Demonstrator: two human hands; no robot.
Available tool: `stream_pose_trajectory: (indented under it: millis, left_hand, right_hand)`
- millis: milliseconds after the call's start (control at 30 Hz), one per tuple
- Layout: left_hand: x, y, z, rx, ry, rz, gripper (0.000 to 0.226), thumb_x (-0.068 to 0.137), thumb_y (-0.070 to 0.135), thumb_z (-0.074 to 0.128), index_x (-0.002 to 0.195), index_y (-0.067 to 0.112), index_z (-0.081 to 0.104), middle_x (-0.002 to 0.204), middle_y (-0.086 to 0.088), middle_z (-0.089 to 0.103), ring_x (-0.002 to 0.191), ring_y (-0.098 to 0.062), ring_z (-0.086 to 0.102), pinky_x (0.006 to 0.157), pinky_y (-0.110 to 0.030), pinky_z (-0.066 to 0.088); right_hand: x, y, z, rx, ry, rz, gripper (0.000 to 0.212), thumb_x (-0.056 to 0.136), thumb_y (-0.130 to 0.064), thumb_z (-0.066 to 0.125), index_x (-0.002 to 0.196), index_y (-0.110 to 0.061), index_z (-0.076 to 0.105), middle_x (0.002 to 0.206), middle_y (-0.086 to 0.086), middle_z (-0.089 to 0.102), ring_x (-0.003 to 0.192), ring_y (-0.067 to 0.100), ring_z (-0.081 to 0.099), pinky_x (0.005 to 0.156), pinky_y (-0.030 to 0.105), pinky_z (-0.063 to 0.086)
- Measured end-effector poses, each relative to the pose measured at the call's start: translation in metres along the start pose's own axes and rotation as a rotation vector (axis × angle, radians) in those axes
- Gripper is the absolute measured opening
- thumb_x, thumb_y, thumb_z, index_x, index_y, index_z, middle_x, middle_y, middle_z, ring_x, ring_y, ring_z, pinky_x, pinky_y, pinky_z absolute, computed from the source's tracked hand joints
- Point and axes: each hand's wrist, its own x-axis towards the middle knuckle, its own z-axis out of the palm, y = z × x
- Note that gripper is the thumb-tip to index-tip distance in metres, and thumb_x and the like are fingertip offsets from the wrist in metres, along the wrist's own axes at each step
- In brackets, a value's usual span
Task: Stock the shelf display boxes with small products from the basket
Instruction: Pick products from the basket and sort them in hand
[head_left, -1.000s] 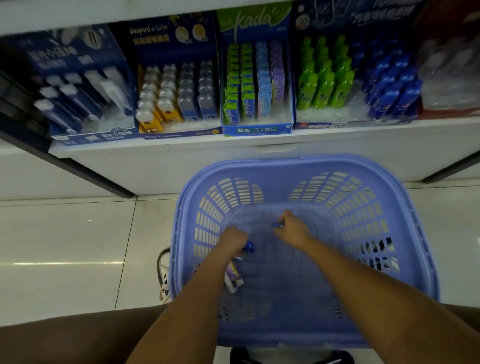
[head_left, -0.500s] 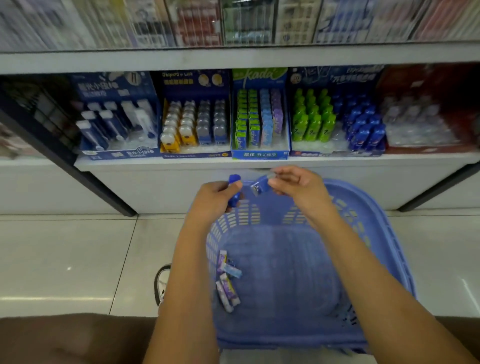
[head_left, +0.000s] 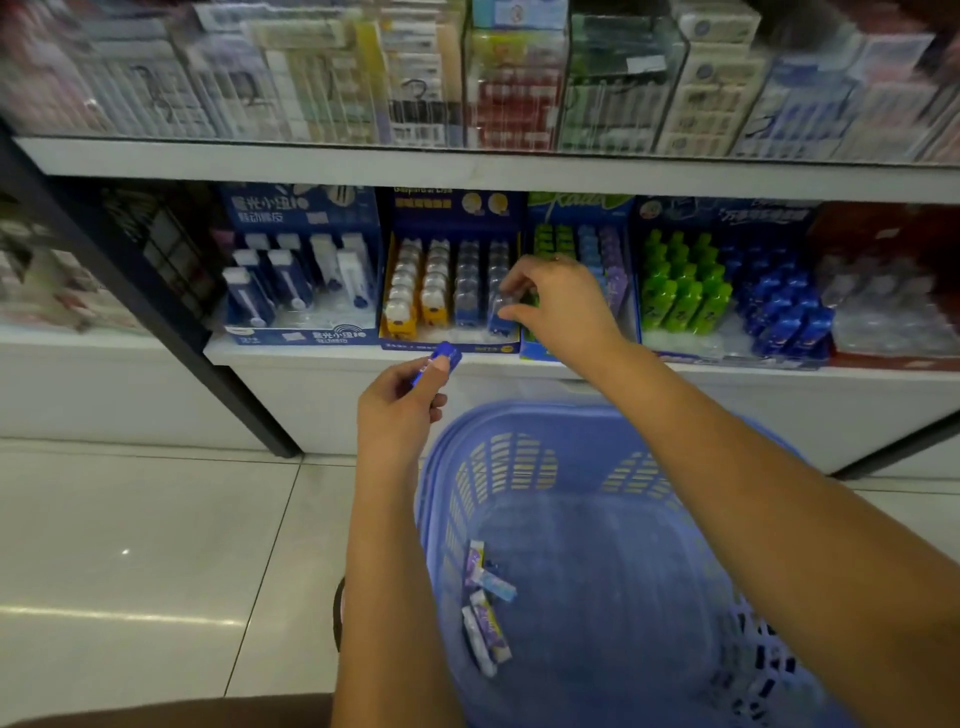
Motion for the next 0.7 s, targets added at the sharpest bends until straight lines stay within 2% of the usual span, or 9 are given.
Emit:
stream_pose_trajectory:
  millis: [100,167,267,433,567,633,700]
  left_hand:
    - [0.004,-0.006,-0.001,-0.057,0.0,-0.03,0.013,0.082,0.027,0.073,0.092,0.019,0.069,0.08,0.003,0.066,0.062,-0.001,0.06,0.058,-0.015,0.049]
    - [0.005,-0.009,-0.002,-0.079,-0.012,-0.032,0.014,0.08,0.022,0.074,0.093,0.024,0.07,0.083,0.006,0.067,0.066,-0.002,0.06,0.059,-0.013,0.049]
    - [0.007,-0.011,-0.004,-0.103,-0.061,-0.021,0.023,0.08,0.013,0.074,0.098,0.026,0.07,0.085,0.008,0.069,0.067,0.001,0.062,0.061,-0.011,0.049]
    - [0.006,-0.01,-0.003,-0.122,-0.136,-0.001,0.027,0.08,0.007,0.072,0.099,0.027,0.07,0.089,0.007,0.073,0.077,0.002,0.067,0.066,-0.007,0.049]
    - [0.001,-0.003,0.001,-0.09,-0.183,0.048,0.026,0.082,0.01,0.07,0.099,0.03,0.069,0.086,0.012,0.074,0.08,0.005,0.066,0.068,-0.006,0.049]
    - [-0.003,0.001,0.004,-0.079,-0.21,0.08,0.026,0.085,0.009,0.067,0.105,0.024,0.068,0.091,0.008,0.074,0.081,0.002,0.066,0.072,-0.01,0.051]
    - [-0.007,0.005,0.009,-0.07,-0.242,0.11,0.024,0.087,0.007,0.065,0.109,0.016,0.064,0.096,0.001,0.071,0.085,-0.005,0.066,0.079,-0.019,0.054]
  right_hand:
    - [0.001,0.001,0.006,-0.051,-0.01,-0.029,0.019,0.08,-0.02,0.072,0.095,-0.012,0.065,0.092,0.004,0.069,0.097,0.021,0.056,0.086,0.035,0.046]
    - [0.002,0.002,0.007,-0.081,-0.011,-0.038,0.02,0.08,-0.022,0.072,0.096,-0.013,0.066,0.093,0.002,0.07,0.098,0.021,0.056,0.092,0.033,0.04]
    - [0.003,0.002,0.008,-0.137,0.005,-0.054,0.021,0.08,-0.023,0.071,0.097,-0.012,0.068,0.097,0.003,0.071,0.102,0.023,0.053,0.092,0.031,0.031]
    - [0.005,-0.001,0.01,-0.197,0.015,-0.043,0.021,0.081,-0.022,0.07,0.098,-0.01,0.072,0.105,0.008,0.063,0.107,0.027,0.048,0.091,0.032,0.032]
    - [0.008,-0.005,0.003,-0.255,-0.084,-0.039,0.025,0.084,-0.022,0.068,0.108,-0.014,0.069,0.114,0.008,0.06,0.113,0.026,0.047,0.094,0.033,0.033]
    - [-0.001,-0.008,-0.003,-0.165,-0.085,-0.034,0.027,0.087,-0.021,0.065,0.113,-0.015,0.067,0.116,0.005,0.055,0.106,0.021,0.051,0.093,0.029,0.039]
    - [-0.018,-0.012,-0.011,0.003,-0.088,-0.017,0.023,0.089,-0.023,0.062,0.112,-0.018,0.066,0.104,-0.003,0.056,0.084,0.011,0.053,0.08,0.024,0.042]
